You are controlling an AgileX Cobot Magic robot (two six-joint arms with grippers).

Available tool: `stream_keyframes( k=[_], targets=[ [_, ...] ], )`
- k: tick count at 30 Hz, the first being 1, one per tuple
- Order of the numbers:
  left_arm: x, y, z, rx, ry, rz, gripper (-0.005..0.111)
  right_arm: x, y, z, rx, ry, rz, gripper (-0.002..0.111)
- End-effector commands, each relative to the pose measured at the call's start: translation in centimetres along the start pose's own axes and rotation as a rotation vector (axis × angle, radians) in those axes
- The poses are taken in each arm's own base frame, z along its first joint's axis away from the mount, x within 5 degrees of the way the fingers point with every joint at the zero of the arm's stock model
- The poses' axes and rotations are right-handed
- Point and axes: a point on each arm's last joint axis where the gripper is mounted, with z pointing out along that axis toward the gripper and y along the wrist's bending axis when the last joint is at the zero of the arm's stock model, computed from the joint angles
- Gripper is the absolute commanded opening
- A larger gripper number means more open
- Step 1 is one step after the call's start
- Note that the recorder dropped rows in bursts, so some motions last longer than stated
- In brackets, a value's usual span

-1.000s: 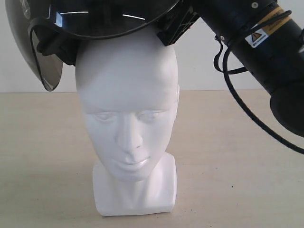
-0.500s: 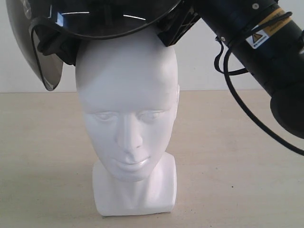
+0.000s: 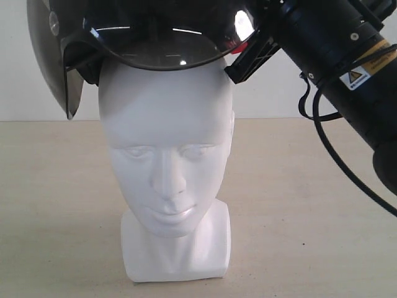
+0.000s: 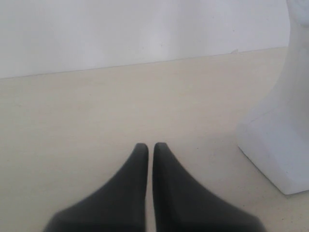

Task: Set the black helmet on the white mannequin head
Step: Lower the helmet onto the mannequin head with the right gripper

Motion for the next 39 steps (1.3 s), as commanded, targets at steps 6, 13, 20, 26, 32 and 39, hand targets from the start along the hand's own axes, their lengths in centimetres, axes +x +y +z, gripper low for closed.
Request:
stream_keyframes(
  k=[6, 13, 20, 26, 32, 39],
  targets=[
    [-0.1, 0.0, 0.0, -0.006, -0.01, 0.001, 0.004, 0.6, 0.3, -0.3, 0.012, 0.057, -0.025, 0.0],
    [-0.1, 0.0, 0.0, -0.006, -0.01, 0.001, 0.004, 0.4, -0.4, -1.0, 0.037, 0.033, -0.004, 0.0],
    [-0.1, 0.0, 0.0, -0.006, -0.01, 0.001, 0.004, 0.2, -2.0, -3.4, 0.117, -0.013, 0.024, 0.0],
    [-0.1, 0.0, 0.0, -0.006, -0.01, 0.001, 0.004, 0.1, -2.3, -4.0, 0.135, -0.026, 0.021, 0.0],
    [-0.1, 0.0, 0.0, -0.006, -0.01, 0.001, 0.004, 0.3, -2.4, -4.0, 0.145, -0.001, 0.006, 0.0],
    [-0.1, 0.0, 0.0, -0.006, -0.01, 0.001, 0.004, 0.7, -2.6, -4.0, 0.164, 0.044, -0.022, 0.0]
  ],
)
